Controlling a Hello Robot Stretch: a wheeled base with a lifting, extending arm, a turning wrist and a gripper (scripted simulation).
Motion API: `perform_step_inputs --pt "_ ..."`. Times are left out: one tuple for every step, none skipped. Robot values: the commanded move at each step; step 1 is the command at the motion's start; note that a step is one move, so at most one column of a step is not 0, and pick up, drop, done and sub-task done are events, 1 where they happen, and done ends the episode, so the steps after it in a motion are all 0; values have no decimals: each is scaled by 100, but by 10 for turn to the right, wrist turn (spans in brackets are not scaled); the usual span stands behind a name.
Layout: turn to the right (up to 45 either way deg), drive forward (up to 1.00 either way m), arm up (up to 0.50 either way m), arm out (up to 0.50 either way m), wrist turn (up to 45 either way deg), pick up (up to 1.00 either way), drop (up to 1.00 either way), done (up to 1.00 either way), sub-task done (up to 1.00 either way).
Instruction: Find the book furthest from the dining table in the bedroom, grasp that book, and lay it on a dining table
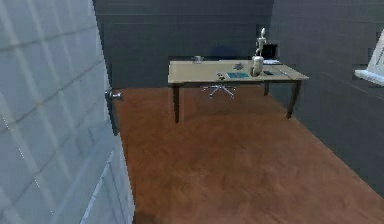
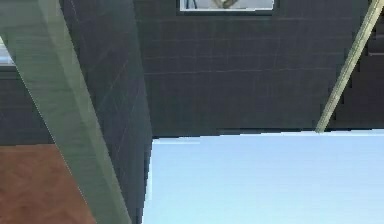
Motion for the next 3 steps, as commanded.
perform_step_inputs --pt "0 100 0 0 0 0 0 0 0" --pt "-60 0 0 0 0 0 0 0 0" --pt "0 25 0 0 0 0 0 0 0"
